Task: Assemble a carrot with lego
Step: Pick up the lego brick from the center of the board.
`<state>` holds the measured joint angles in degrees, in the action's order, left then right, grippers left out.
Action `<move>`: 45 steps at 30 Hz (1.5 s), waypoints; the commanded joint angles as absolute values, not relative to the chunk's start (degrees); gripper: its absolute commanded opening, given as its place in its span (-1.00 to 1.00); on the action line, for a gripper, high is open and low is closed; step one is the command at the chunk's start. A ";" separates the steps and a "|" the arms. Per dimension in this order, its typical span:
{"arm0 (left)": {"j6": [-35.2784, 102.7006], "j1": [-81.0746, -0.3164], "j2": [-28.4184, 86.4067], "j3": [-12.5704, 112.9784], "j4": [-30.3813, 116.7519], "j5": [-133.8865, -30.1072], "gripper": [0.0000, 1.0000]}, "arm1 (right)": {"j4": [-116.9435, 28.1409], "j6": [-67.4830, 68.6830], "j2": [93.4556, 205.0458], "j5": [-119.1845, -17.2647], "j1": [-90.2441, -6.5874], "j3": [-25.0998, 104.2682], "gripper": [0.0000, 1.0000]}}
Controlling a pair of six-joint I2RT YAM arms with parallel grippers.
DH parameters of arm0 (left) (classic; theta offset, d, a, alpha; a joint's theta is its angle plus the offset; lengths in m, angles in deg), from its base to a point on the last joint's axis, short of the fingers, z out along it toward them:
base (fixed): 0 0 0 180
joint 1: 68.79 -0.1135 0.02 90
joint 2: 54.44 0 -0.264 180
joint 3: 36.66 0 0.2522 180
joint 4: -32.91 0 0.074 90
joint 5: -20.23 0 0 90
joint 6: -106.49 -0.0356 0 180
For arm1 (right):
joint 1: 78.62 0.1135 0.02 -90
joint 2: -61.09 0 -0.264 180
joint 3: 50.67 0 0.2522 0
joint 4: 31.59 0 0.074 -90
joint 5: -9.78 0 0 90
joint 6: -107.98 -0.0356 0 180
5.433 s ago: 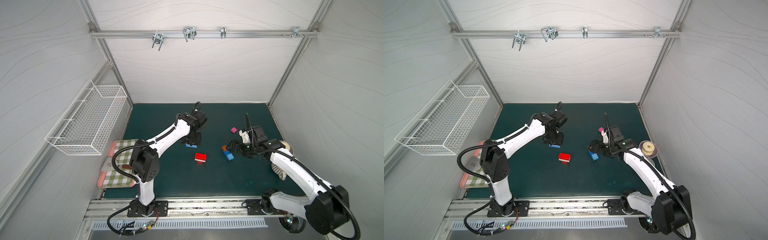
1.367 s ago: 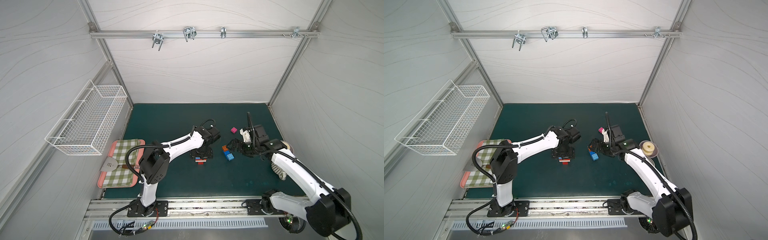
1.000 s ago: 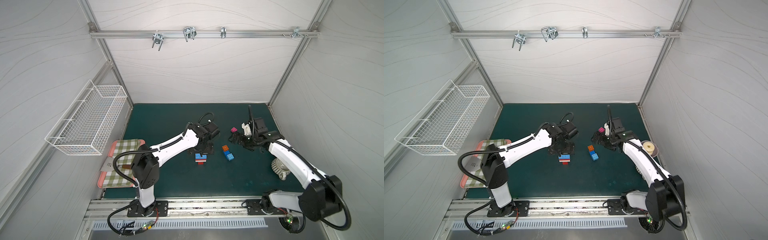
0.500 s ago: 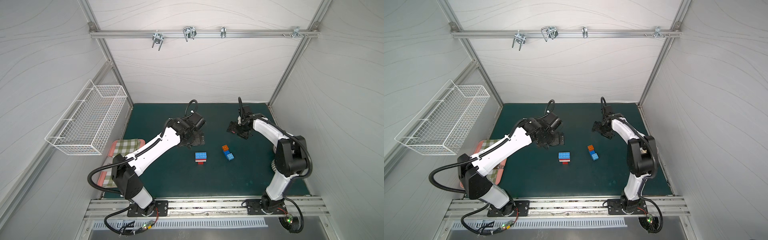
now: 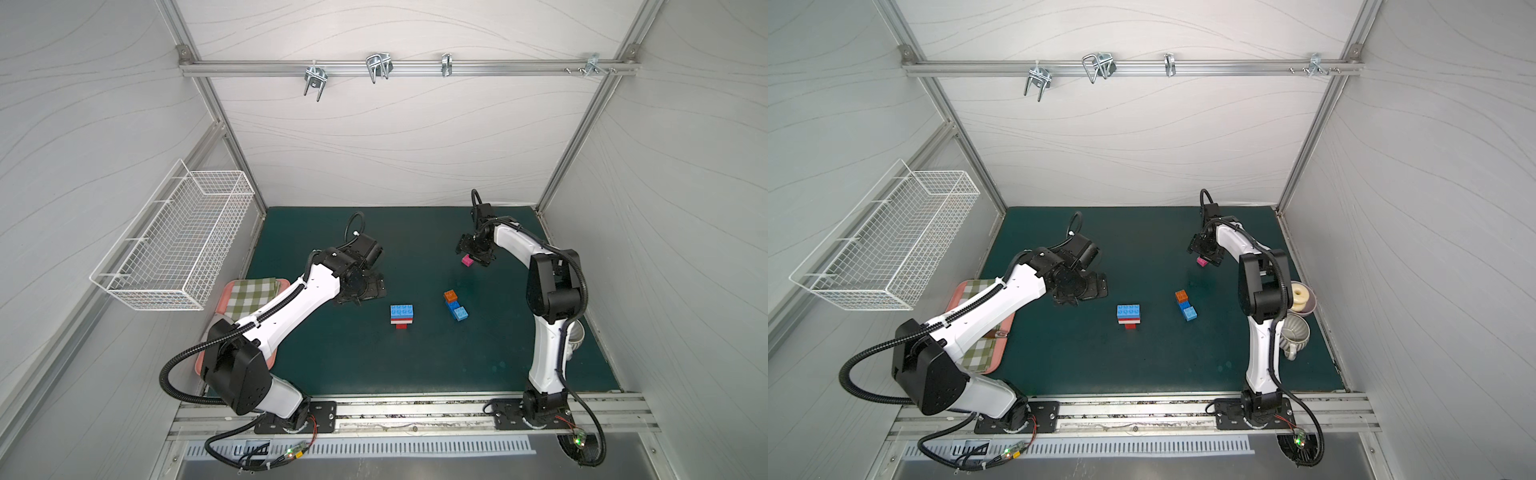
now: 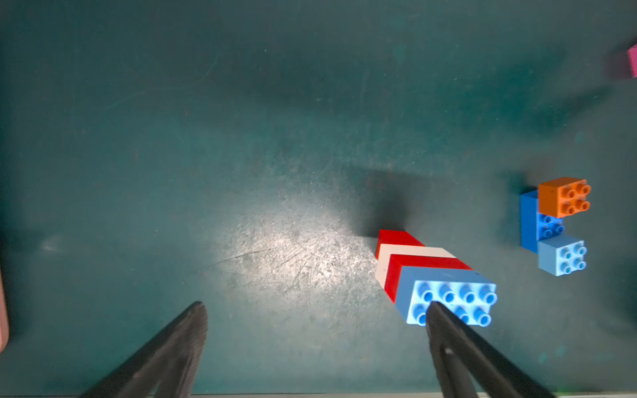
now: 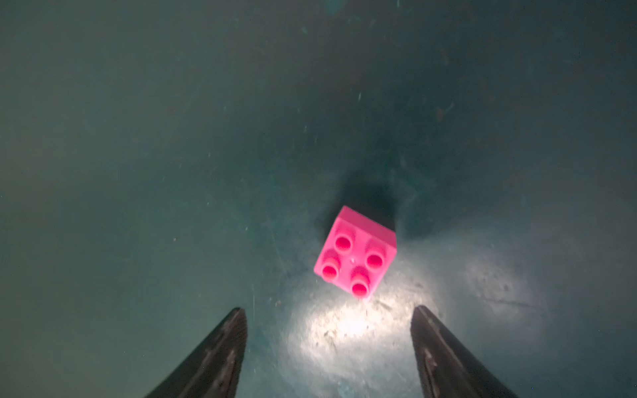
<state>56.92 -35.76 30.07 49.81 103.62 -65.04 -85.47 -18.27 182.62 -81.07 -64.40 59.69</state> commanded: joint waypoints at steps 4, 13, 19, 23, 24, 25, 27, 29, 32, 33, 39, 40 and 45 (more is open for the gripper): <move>55.95 -36.96 28.42 48.30 101.39 -65.88 0.98 | -87.87 -20.49 186.61 -83.63 -64.73 63.43 0.34; 55.69 -38.29 28.35 46.45 100.54 -66.65 0.98 | -88.46 -21.56 189.10 -85.14 -64.82 65.54 0.10; 55.78 -38.65 28.17 45.79 100.10 -67.04 0.98 | -88.45 -21.66 189.59 -85.36 -64.99 66.14 0.00; 55.69 -38.92 28.09 45.57 99.93 -67.16 0.98 | -88.48 -21.35 189.62 -85.46 -64.99 66.19 -0.07; 55.69 -38.91 28.10 45.49 99.93 -67.16 0.98 | -88.57 -21.26 189.70 -85.37 -64.99 66.27 -0.07; 55.62 -39.00 28.17 45.50 99.85 -67.31 0.98 | -88.73 -21.27 189.84 -85.32 -65.08 66.28 -0.08; 55.60 -39.04 28.15 45.35 99.89 -67.45 0.98 | -88.60 -21.22 189.93 -85.27 -65.08 66.04 -0.10; 55.69 -39.08 28.03 45.30 99.75 -67.56 0.98 | -88.61 -21.13 190.02 -85.00 -65.08 65.74 -0.11; 55.69 -39.09 27.70 44.96 99.71 -67.56 0.98 | -88.61 -20.94 190.05 -84.97 -65.08 65.44 -0.13; 55.62 -39.09 27.57 44.94 99.71 -67.54 0.99 | -88.49 -20.92 189.89 -85.05 -65.08 65.27 -0.14; 55.69 -39.26 27.05 44.41 99.68 -67.65 0.98 | -88.11 -20.53 189.64 -84.73 -65.08 65.03 -0.26; 55.69 -39.26 26.96 44.17 99.51 -67.66 0.98 | -88.26 -20.43 189.81 -84.54 -65.08 65.16 -0.26; 55.69 -39.43 26.48 43.39 99.34 -67.71 0.98 | -88.34 -19.85 190.64 -84.01 -65.00 65.12 -0.48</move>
<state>55.91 -38.95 27.98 43.71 99.70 -67.88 -86.91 -19.95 188.76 -84.26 -64.75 65.13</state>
